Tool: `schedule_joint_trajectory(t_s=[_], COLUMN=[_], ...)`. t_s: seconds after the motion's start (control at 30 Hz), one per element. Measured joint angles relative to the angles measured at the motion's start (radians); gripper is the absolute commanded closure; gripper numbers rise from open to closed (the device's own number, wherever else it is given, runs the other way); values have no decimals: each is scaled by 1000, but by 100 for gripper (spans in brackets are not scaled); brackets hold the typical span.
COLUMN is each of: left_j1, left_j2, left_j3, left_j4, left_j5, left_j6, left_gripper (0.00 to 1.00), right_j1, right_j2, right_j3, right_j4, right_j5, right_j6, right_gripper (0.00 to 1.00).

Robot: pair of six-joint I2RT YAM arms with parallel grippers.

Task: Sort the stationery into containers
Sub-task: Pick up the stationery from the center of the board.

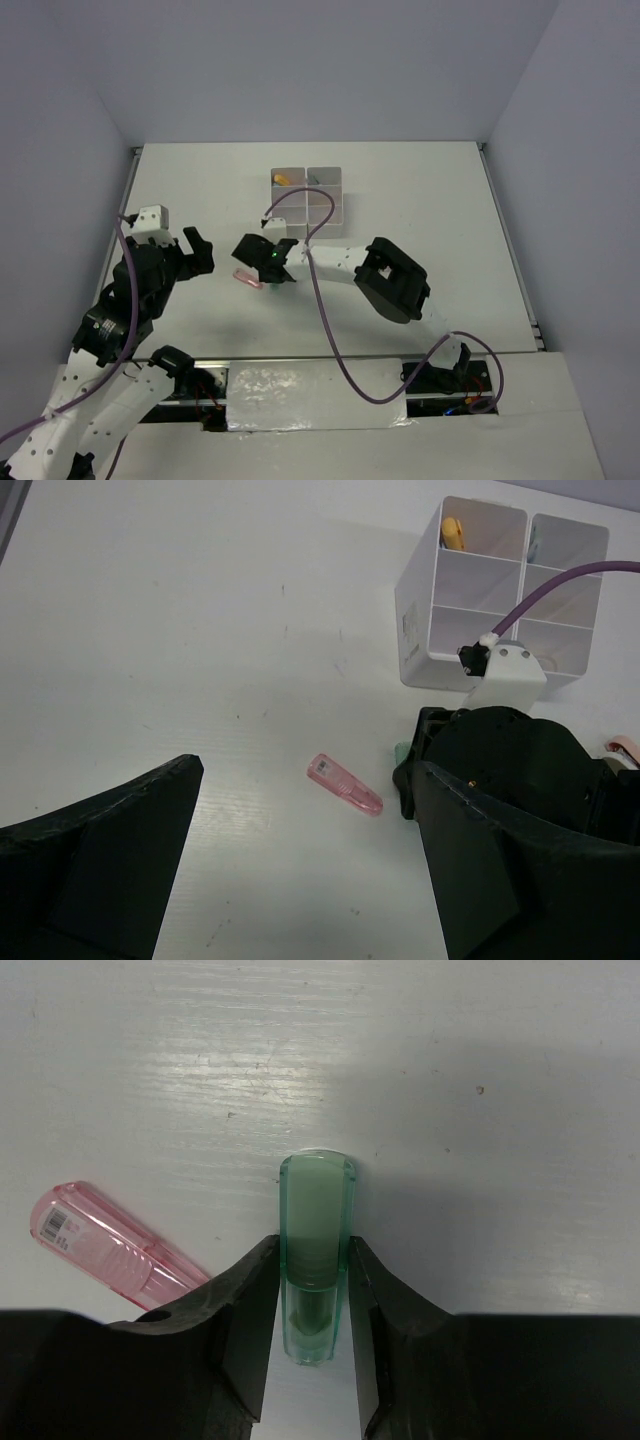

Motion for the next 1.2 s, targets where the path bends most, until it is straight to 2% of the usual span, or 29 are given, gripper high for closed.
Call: schedule_joint_trajectory(t_s=[0.07,0.1,0.13,0.3,0.47,0.57,0.7,0.9,1.1,1.2], left_j1=[0,0,0,0,0,0,0,-52,-161,-177], left_j2=[0,0,0,3,31,65,160,316,362,376], left_j3=[0,0,0,0,-24,-99,-179,-213,-197,-194], left_j4=[0,0,0,0,55,165,337,557,641,671], left_j5=[0,0,0,12,161,336,549,732,748,746], left_j6=[0,0,-1,-15,-95,-185,-327,-507,-565,-576], left_gripper=[1,1,1,1,1,2,4,5,18,33], right_j1=[-2,-2,-2,-3,-2,-1,14,79,100,119], right_j2=[0,-4,-17,-128,-351,-531,-756,-1048,-1112,-1114], right_j3=[-3,-12,-40,-238,-581,-783,-940,-1043,-1043,-1042], right_j4=[5,12,40,218,430,544,694,827,865,863], right_j5=[-3,-5,-5,-49,-110,-128,-134,-102,-80,-69], right_j6=[-2,-5,-5,-43,-180,-286,-403,-558,-633,-657], right_gripper=[73,73,79,90,89,89,87,87,86,86])
